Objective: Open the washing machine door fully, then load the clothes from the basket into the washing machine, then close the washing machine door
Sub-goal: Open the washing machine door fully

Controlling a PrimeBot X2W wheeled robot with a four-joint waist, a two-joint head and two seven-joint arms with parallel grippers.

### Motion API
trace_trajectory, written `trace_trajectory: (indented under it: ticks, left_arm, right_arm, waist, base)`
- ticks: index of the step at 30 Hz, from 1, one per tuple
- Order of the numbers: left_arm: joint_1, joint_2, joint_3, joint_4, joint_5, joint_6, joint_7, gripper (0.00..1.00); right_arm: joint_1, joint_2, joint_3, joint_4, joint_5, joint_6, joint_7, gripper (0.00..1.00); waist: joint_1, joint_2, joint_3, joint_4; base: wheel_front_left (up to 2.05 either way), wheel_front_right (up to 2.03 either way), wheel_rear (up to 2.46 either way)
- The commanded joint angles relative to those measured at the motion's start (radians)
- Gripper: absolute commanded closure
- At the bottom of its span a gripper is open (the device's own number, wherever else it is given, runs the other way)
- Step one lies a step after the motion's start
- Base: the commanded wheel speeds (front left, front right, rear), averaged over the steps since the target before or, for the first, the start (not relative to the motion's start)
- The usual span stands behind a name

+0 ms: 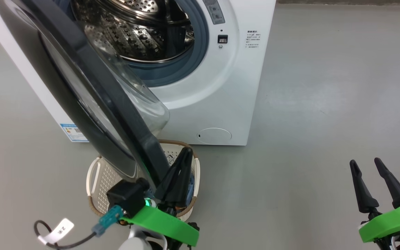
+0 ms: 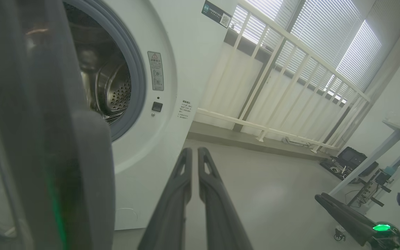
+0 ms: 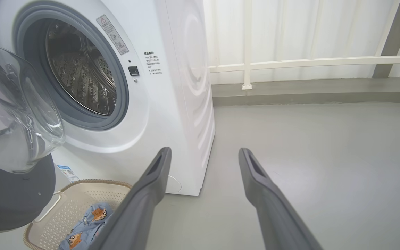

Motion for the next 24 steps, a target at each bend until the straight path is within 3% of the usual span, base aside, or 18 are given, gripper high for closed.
trace_trajectory:
  ticks: [1, 24]
  left_arm:
    - [-0.050, 0.004, 0.031, 0.012, -0.016, 0.006, -0.019, 1.00]
    - [-0.126, 0.004, 0.070, 0.258, -0.084, 0.017, -0.090, 1.00]
  right_arm:
    - [-0.011, -0.014, 0.012, -0.025, -0.005, 0.005, -0.012, 0.00]
    - [-0.010, -0.006, 0.001, -0.036, -0.035, 0.005, -0.012, 0.00]
  waist:
    - [0.0000, -0.0001, 0.000, -0.002]
    - [0.0000, -0.0001, 0.008, -0.002]
  base:
    - [0.00, 0.00, 0.00]
    - [0.00, 0.00, 0.00]
